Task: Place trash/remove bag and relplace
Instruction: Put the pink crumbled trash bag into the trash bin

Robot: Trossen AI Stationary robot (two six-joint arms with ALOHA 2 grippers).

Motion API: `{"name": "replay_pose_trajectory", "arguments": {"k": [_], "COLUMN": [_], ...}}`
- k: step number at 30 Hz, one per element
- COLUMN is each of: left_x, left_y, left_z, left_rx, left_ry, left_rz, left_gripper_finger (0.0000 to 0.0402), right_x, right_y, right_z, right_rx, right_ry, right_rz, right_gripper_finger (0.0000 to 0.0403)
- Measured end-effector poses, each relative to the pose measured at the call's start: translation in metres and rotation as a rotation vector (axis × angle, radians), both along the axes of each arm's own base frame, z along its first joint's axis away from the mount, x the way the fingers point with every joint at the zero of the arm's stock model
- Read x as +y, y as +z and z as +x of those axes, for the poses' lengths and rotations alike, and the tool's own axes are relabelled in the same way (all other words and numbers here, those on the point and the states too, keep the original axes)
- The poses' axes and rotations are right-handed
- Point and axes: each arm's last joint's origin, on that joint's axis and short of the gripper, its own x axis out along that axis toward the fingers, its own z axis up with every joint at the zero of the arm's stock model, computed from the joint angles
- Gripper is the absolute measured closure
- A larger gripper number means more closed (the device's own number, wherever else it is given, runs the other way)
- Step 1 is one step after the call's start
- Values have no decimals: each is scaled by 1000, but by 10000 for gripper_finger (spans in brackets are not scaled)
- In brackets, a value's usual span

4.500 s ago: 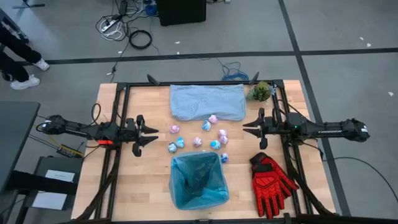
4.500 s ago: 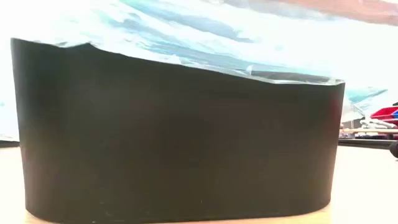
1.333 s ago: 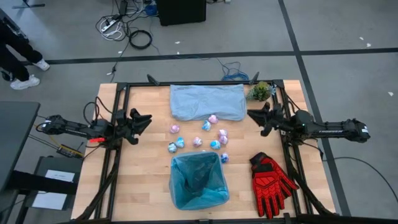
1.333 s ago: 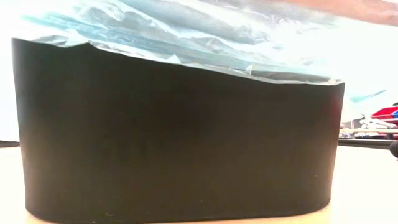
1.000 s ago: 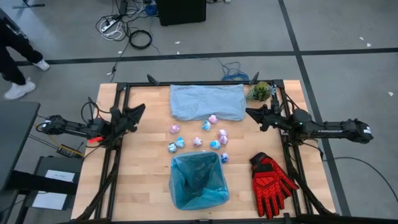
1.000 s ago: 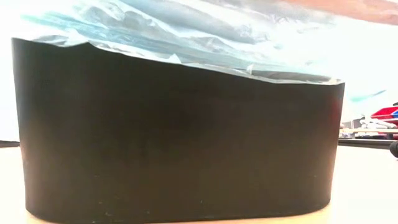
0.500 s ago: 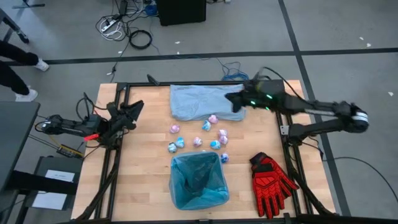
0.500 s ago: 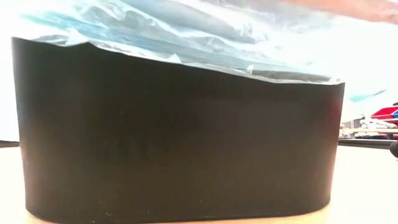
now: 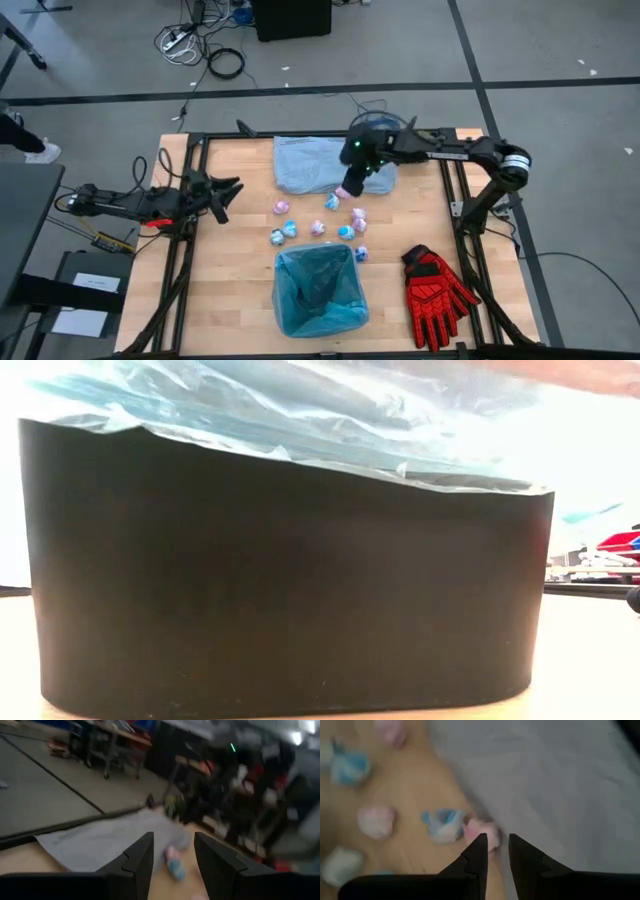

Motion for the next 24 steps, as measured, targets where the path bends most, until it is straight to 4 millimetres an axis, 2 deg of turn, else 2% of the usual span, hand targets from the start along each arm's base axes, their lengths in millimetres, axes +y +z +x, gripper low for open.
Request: {"name": "replay_pose_trajectory", "arguments": {"k": [4, 9, 15, 19, 24], "left_x": [-1, -3, -6, -6, -8], "left_y": [-4, -4, 3, 3, 0], "left_z": [4, 13, 29, 38, 49], "left_rx": [48, 92, 114, 92, 51], "left_ry": [-18, -27, -42, -2, -4], "left_rz": [8, 82, 247, 226, 130], "left_gripper_finger": [250, 250, 250, 250, 250], "right_x": [3, 10, 21, 26, 29], "right_y": [-17, -26, -21, -27, -45], "right_z": [2, -6, -10, -15, -21], "right_rx": [100, 154, 103, 93, 96], "right_ry": [191, 343, 460, 510, 521], "right_rz": [-39, 32, 10, 37, 54], "right_gripper_finger": [338, 335, 329, 297, 239]}}
